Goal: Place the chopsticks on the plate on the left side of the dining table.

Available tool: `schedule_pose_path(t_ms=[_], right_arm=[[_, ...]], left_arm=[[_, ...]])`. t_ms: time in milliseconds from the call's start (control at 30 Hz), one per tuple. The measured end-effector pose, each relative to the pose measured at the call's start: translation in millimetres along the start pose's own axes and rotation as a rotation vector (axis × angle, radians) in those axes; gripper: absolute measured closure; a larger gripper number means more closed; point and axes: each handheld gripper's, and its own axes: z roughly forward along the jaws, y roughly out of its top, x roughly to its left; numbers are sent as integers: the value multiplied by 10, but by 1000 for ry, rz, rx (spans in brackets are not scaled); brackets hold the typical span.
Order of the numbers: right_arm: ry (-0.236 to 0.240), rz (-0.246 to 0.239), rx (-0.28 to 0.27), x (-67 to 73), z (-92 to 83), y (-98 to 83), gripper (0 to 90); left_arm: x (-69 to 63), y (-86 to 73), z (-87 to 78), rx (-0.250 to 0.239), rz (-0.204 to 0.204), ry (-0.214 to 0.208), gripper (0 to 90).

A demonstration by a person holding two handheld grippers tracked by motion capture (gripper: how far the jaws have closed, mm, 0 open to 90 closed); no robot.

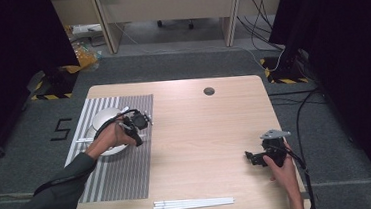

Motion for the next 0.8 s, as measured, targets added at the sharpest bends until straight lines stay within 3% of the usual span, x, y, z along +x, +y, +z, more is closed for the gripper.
schedule_pose_path(t_ms=[300,400,467,800], right_arm=[[1,-1,0,1,0,0,6],[3,-1,0,0,1,0,4],[3,-2,0,0,0,0,5],[3,-3,0,0,0,0,5]], left_arm=[[118,202,135,-1,-41,-18,482],[189,220,175,-29,-83,-23,485],[210,235,179,-34,-89,-38,485],[269,311,241,-11,-104,-28,482]])
